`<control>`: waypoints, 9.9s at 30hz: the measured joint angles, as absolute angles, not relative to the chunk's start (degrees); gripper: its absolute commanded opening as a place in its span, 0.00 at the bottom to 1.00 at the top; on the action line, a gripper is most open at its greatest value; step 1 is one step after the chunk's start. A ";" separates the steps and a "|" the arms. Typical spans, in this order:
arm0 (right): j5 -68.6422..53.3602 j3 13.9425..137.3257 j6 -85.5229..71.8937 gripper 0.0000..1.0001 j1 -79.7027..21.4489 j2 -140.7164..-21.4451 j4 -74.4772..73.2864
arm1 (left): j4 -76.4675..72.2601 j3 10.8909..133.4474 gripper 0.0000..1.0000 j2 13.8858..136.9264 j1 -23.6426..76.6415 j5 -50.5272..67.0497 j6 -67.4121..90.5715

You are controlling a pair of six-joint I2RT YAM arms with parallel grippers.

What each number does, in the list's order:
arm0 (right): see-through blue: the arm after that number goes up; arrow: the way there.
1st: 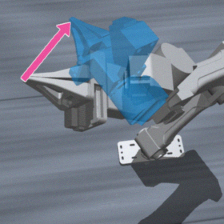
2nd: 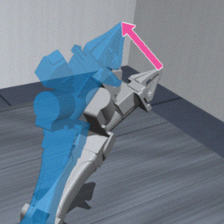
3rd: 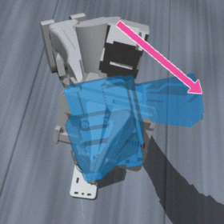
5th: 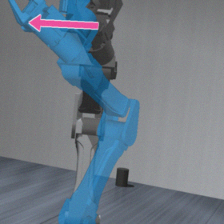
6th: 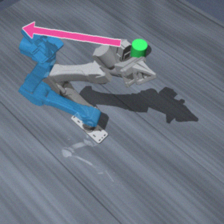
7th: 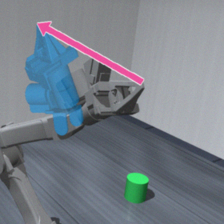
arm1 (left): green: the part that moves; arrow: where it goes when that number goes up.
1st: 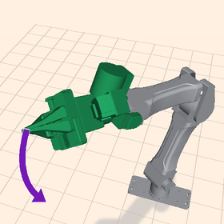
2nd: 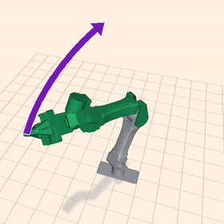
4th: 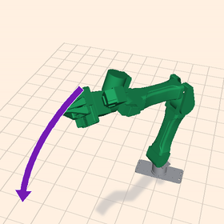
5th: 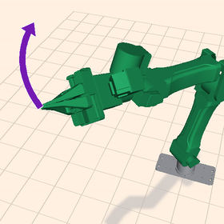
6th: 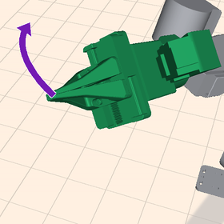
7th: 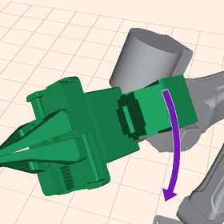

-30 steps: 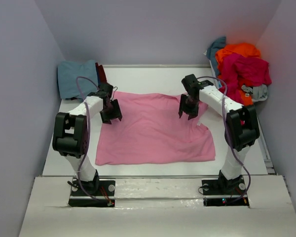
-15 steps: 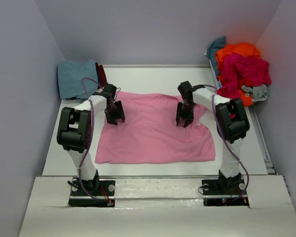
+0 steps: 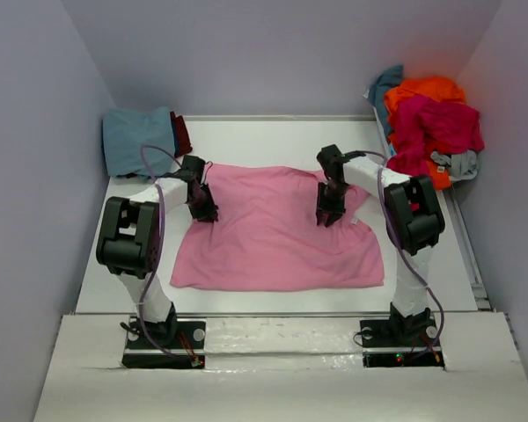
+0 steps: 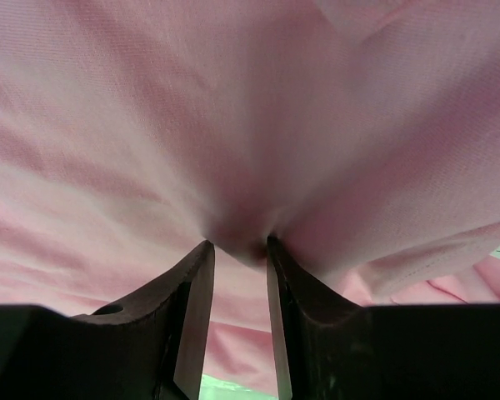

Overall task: Fold and stack the t-shirts
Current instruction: Flatten the tshirt out, then fold the tshirt

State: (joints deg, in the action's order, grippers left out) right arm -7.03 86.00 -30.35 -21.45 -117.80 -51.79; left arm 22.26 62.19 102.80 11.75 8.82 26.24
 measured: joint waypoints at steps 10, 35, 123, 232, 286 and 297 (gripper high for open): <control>-9.52 86.00 -29.45 0.37 -23.81 -117.93 -51.53 | 18.13 55.29 0.25 97.76 8.49 11.64 28.62; -3.25 91.46 -29.52 0.55 -26.37 -117.60 -52.60 | 33.32 64.95 0.74 95.64 4.47 -2.87 24.67; 6.07 114.19 -30.41 0.58 -7.57 -130.69 -58.22 | 35.73 87.99 0.75 114.65 10.24 -9.02 22.55; 7.01 114.58 -29.08 0.07 -9.45 -131.59 -59.07 | 34.85 91.81 0.75 119.26 10.24 -18.68 20.82; 5.61 131.63 -27.77 0.07 -9.45 -126.17 -62.65 | 37.32 113.19 0.05 128.53 6.66 -15.53 20.01; 6.17 138.65 -27.31 0.07 -9.45 -127.33 -62.15 | 40.23 126.91 0.06 128.64 6.68 -15.88 19.81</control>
